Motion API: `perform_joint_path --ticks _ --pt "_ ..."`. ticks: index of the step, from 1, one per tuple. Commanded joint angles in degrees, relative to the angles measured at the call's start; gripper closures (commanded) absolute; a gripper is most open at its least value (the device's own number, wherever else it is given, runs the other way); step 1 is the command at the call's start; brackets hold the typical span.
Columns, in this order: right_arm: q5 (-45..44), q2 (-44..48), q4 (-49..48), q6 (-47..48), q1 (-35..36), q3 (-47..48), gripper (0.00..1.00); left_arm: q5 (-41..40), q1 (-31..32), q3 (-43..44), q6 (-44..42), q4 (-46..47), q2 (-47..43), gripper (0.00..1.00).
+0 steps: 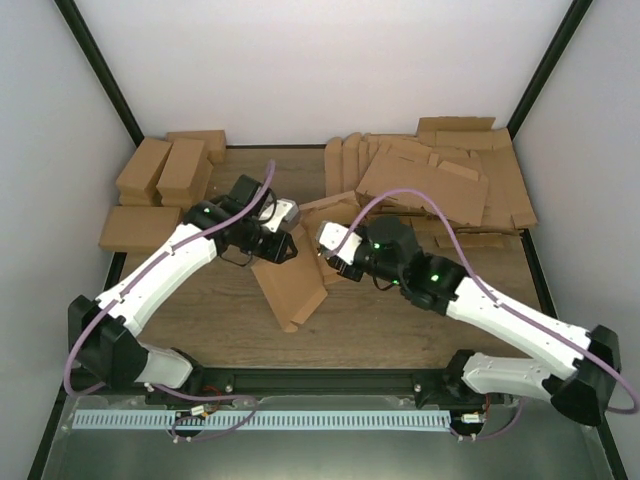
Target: Fold the paper box
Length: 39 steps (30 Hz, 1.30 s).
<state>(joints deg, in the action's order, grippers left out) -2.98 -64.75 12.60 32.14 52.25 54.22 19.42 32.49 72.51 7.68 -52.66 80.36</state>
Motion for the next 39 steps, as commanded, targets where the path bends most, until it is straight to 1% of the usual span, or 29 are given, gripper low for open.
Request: perform_joint_path --ticks 1,3,4,6,8,11,13,15,18,21,26,31,34,37,39 --pt "12.4 2.7 11.9 -13.9 -4.6 8.4 0.57 1.7 -0.1 4.4 -1.8 -5.3 0.1 0.75" --pt "19.4 -1.1 19.2 -17.6 -10.5 15.0 0.52 2.5 0.4 5.2 -3.2 -8.1 1.2 0.75" --pt "21.1 -3.5 22.8 -18.9 -12.6 20.0 0.5 2.0 0.8 5.6 -3.4 -9.2 1.5 0.76" --pt "23.8 -7.7 27.9 -20.3 -15.3 25.8 0.48 1.8 1.6 6.0 -3.3 -10.0 2.1 0.76" --pt "25.6 -9.8 29.7 -21.9 -17.6 29.0 0.47 0.9 3.0 6.9 -3.1 -11.4 3.1 0.76" --pt "29.6 -11.2 29.8 -24.9 -23.2 32.0 0.43 -2.4 6.1 9.2 -3.2 -13.9 4.8 0.76" --pt "31.5 -14.7 32.6 -26.3 -27.3 35.1 0.43 -5.6 8.7 10.7 -3.5 -15.1 6.0 0.73" --pt "33.1 -19.7 36.7 -26.9 -29.8 37.9 0.43 -9.7 11.3 12.3 -4.2 -16.3 7.3 0.72" --pt "36.1 -23.5 37.4 -28.5 -30.7 37.1 0.45 -15.4 14.6 14.4 -6.1 -17.3 9.3 0.72" --pt "39.1 -23.5 35.1 -29.9 -32.0 32.7 0.46 -20.4 16.4 16.1 -8.2 -18.3 11.3 0.72" --pt "44.8 -22.5 34.1 -28.7 -32.1 25.3 0.46 -22.6 17.4 18.5 -11.4 -18.7 13.4 0.72" --pt "50.7 -18.1 30.9 -30.0 -32.1 20.0 0.46 -26.7 17.4 20.2 -11.9 -18.8 15.4 0.73" --pt "53.2 -16.1 30.3 -31.0 -32.1 18.2 0.5 -28.4 17.4 21.6 -12.0 -18.7 15.9 0.75" --pt "54.0 -14.4 29.9 -31.9 -32.1 16.7 0.51 -28.6 17.4 22.6 -12.4 -18.4 15.8 0.75" --pt "53.1 -13.2 29.0 -33.2 -32.1 15.6 0.48 -28.2 17.4 23.0 -12.5 -18.1 15.5 0.76"
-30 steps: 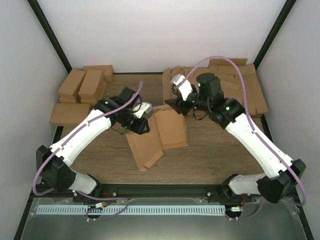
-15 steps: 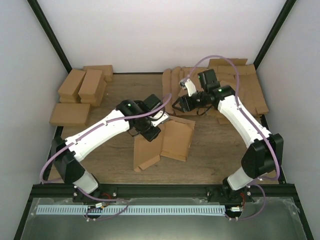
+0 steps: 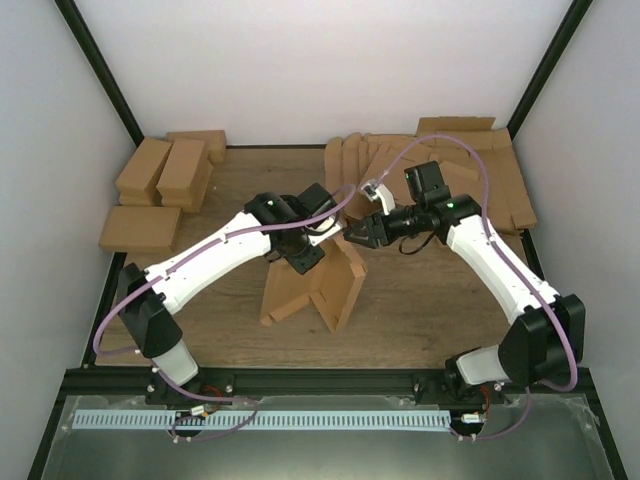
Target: Fold the paper box
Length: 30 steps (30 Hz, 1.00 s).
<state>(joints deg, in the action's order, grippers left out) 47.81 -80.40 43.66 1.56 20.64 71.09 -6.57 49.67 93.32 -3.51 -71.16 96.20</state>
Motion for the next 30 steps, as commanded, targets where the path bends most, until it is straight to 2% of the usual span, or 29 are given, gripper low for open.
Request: perform_joint_path --ticks 1,10,19,30 --pt "1.8 2.7 -2.5 -3.4 -0.5 -1.4 0.48 -1.9 0.4 2.4 -1.4 0.7 -0.6 0.76" --pt "-1.7 3.4 0.4 -2.6 -0.5 -2.5 0.51 -0.4 0.8 2.1 -2.3 2.1 -1.3 0.77" --pt "-6.3 4.2 1.3 -1.5 2.0 -4.9 0.61 1.2 1.0 2.6 -2.8 3.5 -1.2 0.77" --pt "-25.9 5.3 4.7 -2.6 12.4 -3.6 0.61 3.6 1.0 4.2 -2.5 5.0 -0.9 0.78"
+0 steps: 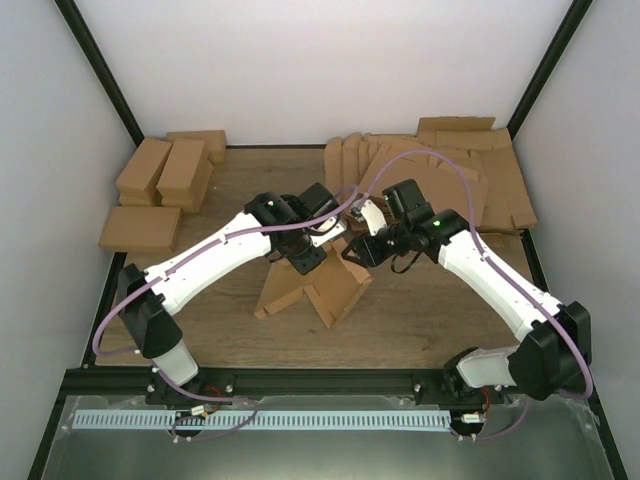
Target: Fold the paper box
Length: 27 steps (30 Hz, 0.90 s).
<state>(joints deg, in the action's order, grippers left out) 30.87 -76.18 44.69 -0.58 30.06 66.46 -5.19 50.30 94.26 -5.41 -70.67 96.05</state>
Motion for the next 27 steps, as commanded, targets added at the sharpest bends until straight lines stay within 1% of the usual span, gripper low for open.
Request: perform_joint_path --ticks 1,6,11,15,19,23,27 --pt "-10.6 1.2 3.9 -0.7 3.7 1.1 0.62 2.3 0.4 3.3 -0.3 4.7 -0.7 0.78" --pt "-15.4 1.2 4.4 -2.3 6.8 0.1 0.63 4.5 0.4 4.3 0.3 5.4 -0.4 0.78" --pt "-20.1 0.6 3.4 -4.6 8.8 -2.7 0.67 4.2 0.2 5.7 1.3 5.0 0.5 0.79" --pt "-22.8 1.0 1.5 -6.0 9.9 -5.0 0.68 5.2 -0.1 5.9 1.6 5.6 0.8 0.8" --pt "-24.5 0.5 0.8 -7.0 12.6 -5.9 0.68 5.3 -0.9 6.4 1.6 5.6 1.4 0.81" --pt "-27.1 -1.4 1.0 -8.3 14.4 -5.9 0.69 8.7 -3.0 7.9 0.8 5.2 1.7 0.81" --pt "-31.5 -2.6 1.2 -10.0 16.0 -6.2 0.72 12.8 -4.7 9.2 0.4 4.8 2.1 0.8"
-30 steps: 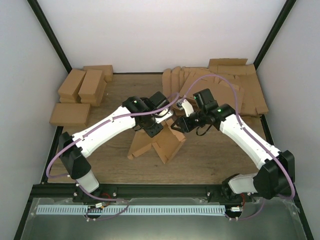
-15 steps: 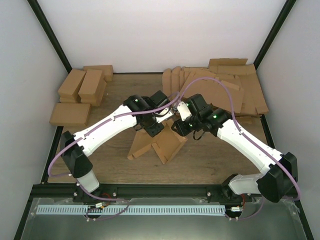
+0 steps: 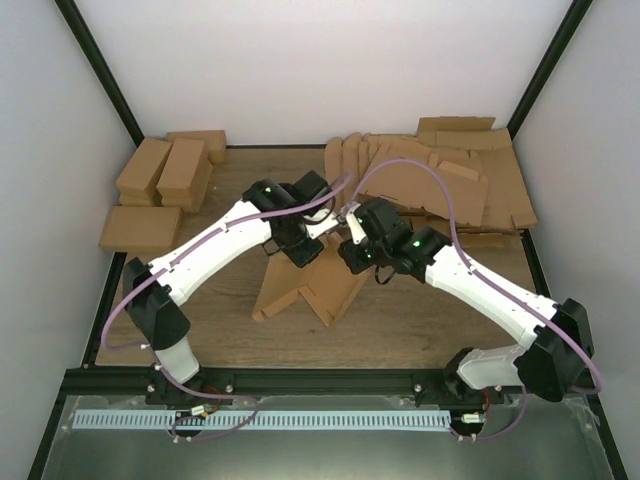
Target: Fold the paper box
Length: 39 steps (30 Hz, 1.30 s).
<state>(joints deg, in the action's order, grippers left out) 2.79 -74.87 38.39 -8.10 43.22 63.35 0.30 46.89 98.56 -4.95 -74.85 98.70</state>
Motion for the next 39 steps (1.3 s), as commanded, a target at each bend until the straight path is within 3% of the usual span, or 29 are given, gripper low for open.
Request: perform_joint_path --ticks 1,11,13,17,21,27,32,39 --pt "-4.7 -4.2 7.5 -3.1 3.3 -3.1 0.73 8.6 -1.8 4.9 -0.1 9.2 -0.5 0.8" --pt "-12.1 -7.0 7.0 -7.5 8.7 -4.5 0.82 13.0 -4.8 8.1 0.1 8.6 1.5 0.76" --pt "-12.0 -6.2 6.0 -8.8 9.1 -5.2 0.84 12.8 -5.0 9.2 0.3 8.5 2.0 0.67" --pt "-12.2 -5.2 4.1 -11.5 9.1 -6.0 0.85 12.6 -6.5 8.5 3.7 12.9 -0.7 0.38" --pt "-12.8 -5.2 2.1 -13.0 8.9 -7.0 0.86 12.3 -7.5 5.0 7.3 20.2 -6.9 0.22" --pt "-13.0 -5.6 -3.1 -16.6 8.7 -10.8 0.86 5.1 -8.1 -4.9 15.8 26.6 -18.5 0.13" --pt "-16.1 -5.8 -11.0 -23.5 8.7 -16.2 0.86 -0.2 -8.1 -20.2 29.2 30.8 -32.9 0.13" --pt "-25.1 -15.8 -15.3 -35.3 8.7 -15.9 0.97 -3.2 -8.1 -41.0 43.4 31.0 -51.1 0.12"
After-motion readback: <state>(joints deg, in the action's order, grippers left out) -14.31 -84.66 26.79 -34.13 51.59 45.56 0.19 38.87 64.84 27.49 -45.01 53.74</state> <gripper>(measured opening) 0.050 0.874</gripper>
